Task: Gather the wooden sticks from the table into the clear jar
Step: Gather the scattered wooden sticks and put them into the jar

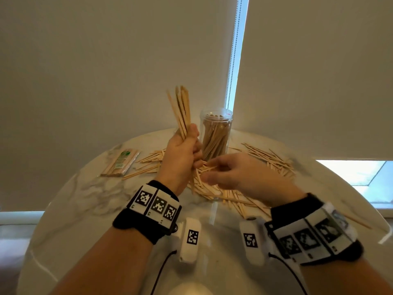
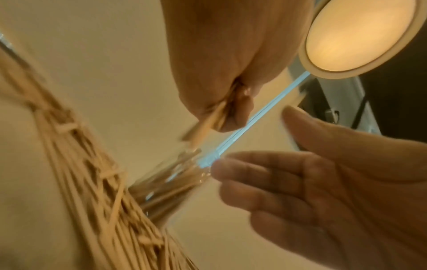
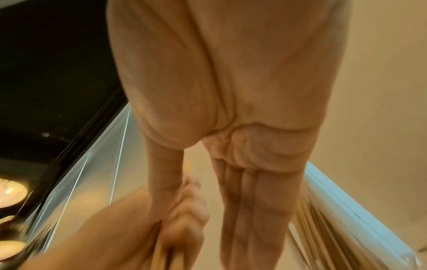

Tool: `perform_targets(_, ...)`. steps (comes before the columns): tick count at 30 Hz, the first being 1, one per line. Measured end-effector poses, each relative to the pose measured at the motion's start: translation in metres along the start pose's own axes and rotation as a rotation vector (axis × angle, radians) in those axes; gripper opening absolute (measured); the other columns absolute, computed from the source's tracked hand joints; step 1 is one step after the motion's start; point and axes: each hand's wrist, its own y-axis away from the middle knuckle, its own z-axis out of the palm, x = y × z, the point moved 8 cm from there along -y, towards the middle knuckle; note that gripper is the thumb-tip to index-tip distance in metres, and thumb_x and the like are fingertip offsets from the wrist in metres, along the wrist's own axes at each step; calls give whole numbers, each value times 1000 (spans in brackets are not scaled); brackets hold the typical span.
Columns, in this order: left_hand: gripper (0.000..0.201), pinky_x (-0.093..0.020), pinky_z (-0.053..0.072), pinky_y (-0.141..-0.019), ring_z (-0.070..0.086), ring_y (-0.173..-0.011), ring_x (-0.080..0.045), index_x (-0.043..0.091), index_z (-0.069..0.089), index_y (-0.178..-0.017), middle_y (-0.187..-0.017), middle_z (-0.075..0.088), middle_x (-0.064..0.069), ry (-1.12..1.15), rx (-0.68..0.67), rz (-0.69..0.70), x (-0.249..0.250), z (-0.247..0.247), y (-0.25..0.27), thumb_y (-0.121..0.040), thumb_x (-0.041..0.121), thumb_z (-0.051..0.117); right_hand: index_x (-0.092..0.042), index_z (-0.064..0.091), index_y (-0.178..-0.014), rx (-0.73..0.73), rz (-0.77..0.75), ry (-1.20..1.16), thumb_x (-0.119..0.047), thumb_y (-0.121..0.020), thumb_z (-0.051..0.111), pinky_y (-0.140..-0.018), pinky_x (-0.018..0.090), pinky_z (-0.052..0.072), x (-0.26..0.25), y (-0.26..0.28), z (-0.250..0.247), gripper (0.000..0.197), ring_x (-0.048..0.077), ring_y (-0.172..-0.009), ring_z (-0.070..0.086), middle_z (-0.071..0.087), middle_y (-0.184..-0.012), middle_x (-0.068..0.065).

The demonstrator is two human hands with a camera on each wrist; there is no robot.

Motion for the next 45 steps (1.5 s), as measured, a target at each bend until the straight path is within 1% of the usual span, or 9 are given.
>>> perform_targets(4, 41, -21, 30, -43, 35, -41, -6, 28, 58, -62, -46, 45, 10, -490, -90, 71, 16, 9, 8, -93, 55, 55, -32, 55, -135, 358, -48, -328, -73, -84, 53, -102, 48, 49, 5, 14, -60, 66, 11, -112, 64, 69, -120, -10)
perform_targets(8, 38, -15, 33, -47, 41, -43, -7, 23, 70, -73, -51, 50, 8, -928, -300, 97, 2, 28, 13, -91, 55, 59, -37, 39, -147, 649, -159, -393, -74, -92, 33, -113, 39, 35, -6, 31, -95, 67, 4, -134, 44, 48, -146, -16)
perform_targets(13, 32, -15, 30, -48, 45, -41, 1, 30, 68, -73, -50, 53, 11, -1216, -398, 94, -12, 36, 17, -90, 57, 60, -30, 70, -95, 375, -82, 44, -40, -105, 38, -73, 31, 49, -11, 13, -46, 35, 4, -80, 64, 71, -88, -9)
perform_targets(17, 37, -22, 31, -51, 38, -40, -2, 26, 71, -74, -44, 46, 13, -1191, -410, 43, -15, 29, 16, -87, 59, 62, -27, 67, -92, 471, -88, 2, -33, -102, 44, -73, 29, 50, -4, 13, -57, 25, 6, -81, 64, 68, -85, -9)
perform_targets(20, 31, -18, 34, -52, 48, -49, 2, 32, 65, -73, -53, 55, 14, -1343, -442, 94, -16, 37, 19, -89, 58, 61, -24, 69, -83, 349, -101, 134, -43, -104, 38, -63, 26, 47, -9, 13, -42, 42, 6, -66, 62, 67, -72, -5)
perform_targets(25, 38, -29, 54, -77, 65, -82, -8, 34, 69, -107, -87, 70, 12, -1490, -446, 67, -20, 32, 19, -80, 60, 69, -33, 68, -82, 234, -131, 433, -49, -102, 42, -54, 14, 36, -13, 11, -24, 37, 1, -54, 56, 65, -63, -10)
perform_targets(35, 50, -25, 51, -73, 59, -82, 0, 36, 57, -113, -92, 65, 16, -1297, -421, 153, -2, 40, 26, -73, 59, 75, -36, 55, -59, 382, -151, 467, -48, -97, 42, -51, 19, 33, -8, 3, -27, 43, 6, -45, 47, 53, -48, -7)
perform_targets(41, 85, -23, 52, -70, 63, -74, 0, 41, 43, -136, -83, 66, 16, -1190, -401, 135, 6, 33, 25, -64, 73, 73, -30, 63, -60, 375, -107, 379, -50, -97, 47, -50, 23, 35, 8, 2, -39, 45, 6, -42, 43, 51, -45, -4)
perform_targets(45, 71, -25, 51, -80, 65, -96, -6, 30, 49, -135, -109, 67, 14, -997, 33, 185, 32, -5, 14, -84, 78, 43, -14, 69, -64, 454, -62, 229, -49, -97, 47, -49, 28, 36, 23, 6, -59, 54, 12, -44, 39, 49, -49, 2)
